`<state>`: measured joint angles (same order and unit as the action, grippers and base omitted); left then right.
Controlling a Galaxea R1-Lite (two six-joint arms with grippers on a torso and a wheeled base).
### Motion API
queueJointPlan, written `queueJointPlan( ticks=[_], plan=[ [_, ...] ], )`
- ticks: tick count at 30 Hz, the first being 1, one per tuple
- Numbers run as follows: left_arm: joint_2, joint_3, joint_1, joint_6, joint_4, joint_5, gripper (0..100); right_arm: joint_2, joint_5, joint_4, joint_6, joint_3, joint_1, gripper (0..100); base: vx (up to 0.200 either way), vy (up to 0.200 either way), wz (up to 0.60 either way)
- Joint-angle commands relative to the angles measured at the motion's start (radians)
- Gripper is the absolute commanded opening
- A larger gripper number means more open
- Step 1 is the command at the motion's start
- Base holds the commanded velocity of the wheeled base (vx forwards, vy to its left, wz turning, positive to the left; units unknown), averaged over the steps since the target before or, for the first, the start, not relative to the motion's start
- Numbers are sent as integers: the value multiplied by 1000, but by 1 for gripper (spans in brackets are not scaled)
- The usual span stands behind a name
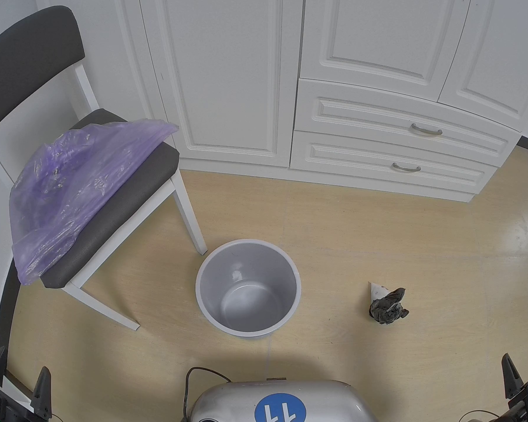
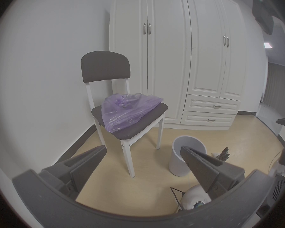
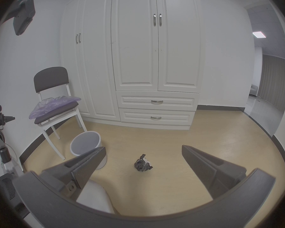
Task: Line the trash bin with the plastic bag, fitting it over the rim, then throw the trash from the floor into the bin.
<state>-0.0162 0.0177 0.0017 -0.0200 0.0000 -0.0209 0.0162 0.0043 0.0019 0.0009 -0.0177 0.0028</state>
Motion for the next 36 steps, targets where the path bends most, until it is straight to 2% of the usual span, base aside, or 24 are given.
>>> queueJointPlan(
  ticks=[1, 18, 27, 30, 33, 36],
  plan=[
    [15, -18, 0, 2, 0, -1, 100, -16, 0, 1, -2, 18, 0, 100, 0, 0, 0],
    [16, -18, 1, 15, 2, 4, 100, -16, -4, 1, -10, 18, -1, 100, 0, 0, 0],
    [16, -18, 0, 77, -8, 42, 100, -16, 17, 0, -71, 18, -3, 100, 0, 0, 0],
    [16, -18, 1, 68, -9, 41, 100, -16, 16, -5, -61, 18, -3, 100, 0, 0, 0],
    [16, -18, 1, -20, -8, -28, 100, -16, -7, -10, 13, 18, -1, 100, 0, 0, 0],
    [16, -18, 1, -35, -8, -31, 100, -16, -12, -10, 18, 18, -1, 100, 0, 0, 0]
  ],
)
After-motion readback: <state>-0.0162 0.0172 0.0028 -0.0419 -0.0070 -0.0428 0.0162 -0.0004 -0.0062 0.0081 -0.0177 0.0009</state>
